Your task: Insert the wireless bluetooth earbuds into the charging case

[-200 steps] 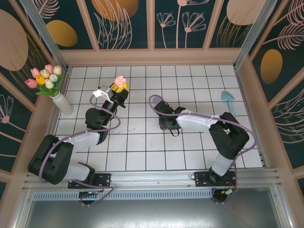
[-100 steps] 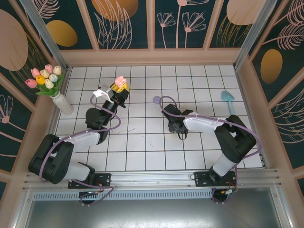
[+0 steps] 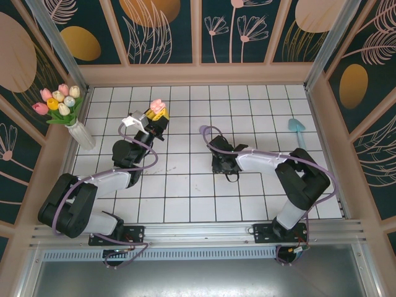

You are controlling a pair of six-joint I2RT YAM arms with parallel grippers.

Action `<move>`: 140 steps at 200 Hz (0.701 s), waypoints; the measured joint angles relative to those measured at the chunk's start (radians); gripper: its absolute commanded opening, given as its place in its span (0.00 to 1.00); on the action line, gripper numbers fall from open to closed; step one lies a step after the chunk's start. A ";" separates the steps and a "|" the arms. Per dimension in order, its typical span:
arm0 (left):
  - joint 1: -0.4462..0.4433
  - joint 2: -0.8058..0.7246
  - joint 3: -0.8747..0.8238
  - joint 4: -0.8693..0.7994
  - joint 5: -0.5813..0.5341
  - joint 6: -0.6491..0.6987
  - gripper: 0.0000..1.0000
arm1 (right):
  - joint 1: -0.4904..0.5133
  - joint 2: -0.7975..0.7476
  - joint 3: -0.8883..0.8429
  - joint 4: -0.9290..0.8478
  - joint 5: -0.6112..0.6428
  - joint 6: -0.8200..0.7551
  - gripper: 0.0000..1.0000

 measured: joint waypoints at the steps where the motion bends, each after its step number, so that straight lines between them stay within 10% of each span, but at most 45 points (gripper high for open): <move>1: 0.000 0.000 0.000 0.000 0.000 0.000 0.00 | 0.001 0.000 0.000 0.000 -0.001 0.000 0.33; 140: 0.000 0.000 0.000 0.019 0.000 -0.010 0.00 | 0.094 0.001 0.101 -0.060 0.026 -0.023 0.34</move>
